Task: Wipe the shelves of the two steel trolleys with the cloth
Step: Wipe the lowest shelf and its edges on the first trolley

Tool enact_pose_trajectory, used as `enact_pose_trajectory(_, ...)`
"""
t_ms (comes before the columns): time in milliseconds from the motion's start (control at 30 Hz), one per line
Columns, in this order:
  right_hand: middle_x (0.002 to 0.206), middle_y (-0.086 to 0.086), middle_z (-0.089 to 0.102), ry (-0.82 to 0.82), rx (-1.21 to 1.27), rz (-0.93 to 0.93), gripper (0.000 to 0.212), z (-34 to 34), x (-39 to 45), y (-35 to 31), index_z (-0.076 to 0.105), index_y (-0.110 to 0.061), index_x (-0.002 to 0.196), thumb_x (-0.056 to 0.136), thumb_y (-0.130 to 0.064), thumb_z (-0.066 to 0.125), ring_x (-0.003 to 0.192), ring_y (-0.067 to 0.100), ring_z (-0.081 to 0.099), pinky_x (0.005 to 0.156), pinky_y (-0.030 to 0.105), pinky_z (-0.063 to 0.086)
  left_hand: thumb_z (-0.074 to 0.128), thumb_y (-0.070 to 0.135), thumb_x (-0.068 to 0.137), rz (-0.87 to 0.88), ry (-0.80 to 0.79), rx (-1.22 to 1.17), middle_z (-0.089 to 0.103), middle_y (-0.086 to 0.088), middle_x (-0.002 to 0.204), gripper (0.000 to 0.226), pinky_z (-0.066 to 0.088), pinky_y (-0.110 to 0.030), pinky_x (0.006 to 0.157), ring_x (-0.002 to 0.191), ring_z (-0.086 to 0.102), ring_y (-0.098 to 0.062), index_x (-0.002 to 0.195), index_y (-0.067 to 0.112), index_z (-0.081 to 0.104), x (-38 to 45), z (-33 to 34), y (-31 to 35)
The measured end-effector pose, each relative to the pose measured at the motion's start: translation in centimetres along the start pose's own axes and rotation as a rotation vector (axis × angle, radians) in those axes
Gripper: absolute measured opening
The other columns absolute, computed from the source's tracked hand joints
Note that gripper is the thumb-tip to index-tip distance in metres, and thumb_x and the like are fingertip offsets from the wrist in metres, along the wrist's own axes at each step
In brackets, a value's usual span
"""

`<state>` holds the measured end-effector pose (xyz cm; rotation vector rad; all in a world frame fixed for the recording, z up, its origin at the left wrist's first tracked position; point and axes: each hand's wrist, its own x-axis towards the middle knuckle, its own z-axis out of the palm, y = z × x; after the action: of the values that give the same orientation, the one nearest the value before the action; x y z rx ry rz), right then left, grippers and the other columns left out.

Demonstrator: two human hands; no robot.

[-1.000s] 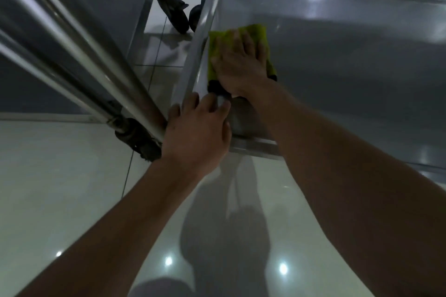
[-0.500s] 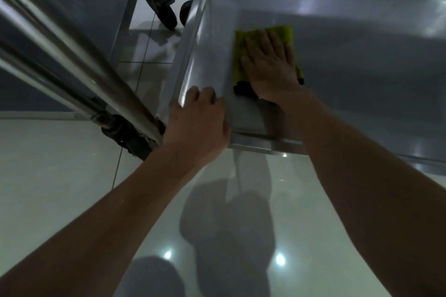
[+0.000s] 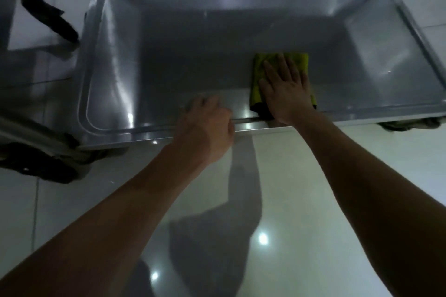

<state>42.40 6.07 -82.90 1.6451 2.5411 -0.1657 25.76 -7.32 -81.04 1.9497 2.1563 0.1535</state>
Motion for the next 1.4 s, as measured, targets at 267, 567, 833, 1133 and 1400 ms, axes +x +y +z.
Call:
enact_pose_trajectory(267,0.168,0.004,-0.014,-0.044,0.068,0.03,0.059,0.1,-5.7,-1.8,0.001,-0.029,0.161,0.107,-0.045,0.017,0.155,0.022,-0.013,0.124,0.05,0.0,0.042,0.036,0.101,-0.002,-0.062,-0.029,0.037,-0.005,0.149,0.036,0.025,-0.061,0.115,0.148,0.02,-0.032,0.131,0.026,0.059,-1.0,0.1,-0.1)
enact_pose_trajectory(567,0.167,-0.002,-0.017,-0.192,-0.009,0.036,0.06,-0.5,-10.2,-3.6,-0.007,-0.033,0.16,0.107,-0.048,0.016,0.155,0.021,-0.013,0.124,0.049,0.001,0.045,0.036,0.098,0.016,-0.004,-0.054,0.032,-0.008,0.153,0.042,0.014,-0.065,0.118,0.15,0.013,-0.037,0.138,0.025,0.051,-2.3,1.6,-0.5)
enact_pose_trajectory(833,0.166,0.005,-0.021,-0.508,-0.145,0.015,0.073,-3.5,-9.5,-5.1,-0.014,-0.023,0.159,0.106,-0.041,0.032,0.154,0.031,-0.014,0.121,0.059,0.006,0.07,0.042,0.078,0.073,-0.21,0.008,0.016,-0.004,0.163,0.088,0.018,-0.061,0.118,0.151,0.008,-0.038,0.154,0.03,0.026,-4.4,-0.1,-1.8)
enact_pose_trajectory(1133,0.168,0.002,-0.014,-0.114,-0.079,-0.15,0.061,1.0,-9.1,-2.7,-0.005,-0.027,0.16,0.106,-0.047,0.017,0.154,0.025,-0.013,0.123,0.052,-0.002,0.044,0.044,0.094,-0.111,-0.013,-0.034,0.039,-0.004,0.149,0.039,0.024,-0.066,0.112,0.146,0.024,-0.033,0.127,0.029,0.057,-2.3,1.2,0.1)
enact_pose_trajectory(1400,0.168,0.002,0.013,0.119,-0.013,-0.333,0.055,1.8,-8.7,1.5,0.022,-0.027,0.159,0.106,-0.042,0.018,0.155,0.023,0.009,0.123,0.051,0.007,0.035,0.044,0.101,-0.274,0.119,0.078,0.051,-0.01,0.137,0.045,0.04,-0.051,0.103,0.13,0.043,-0.034,0.123,0.014,0.059,0.1,2.8,6.5)
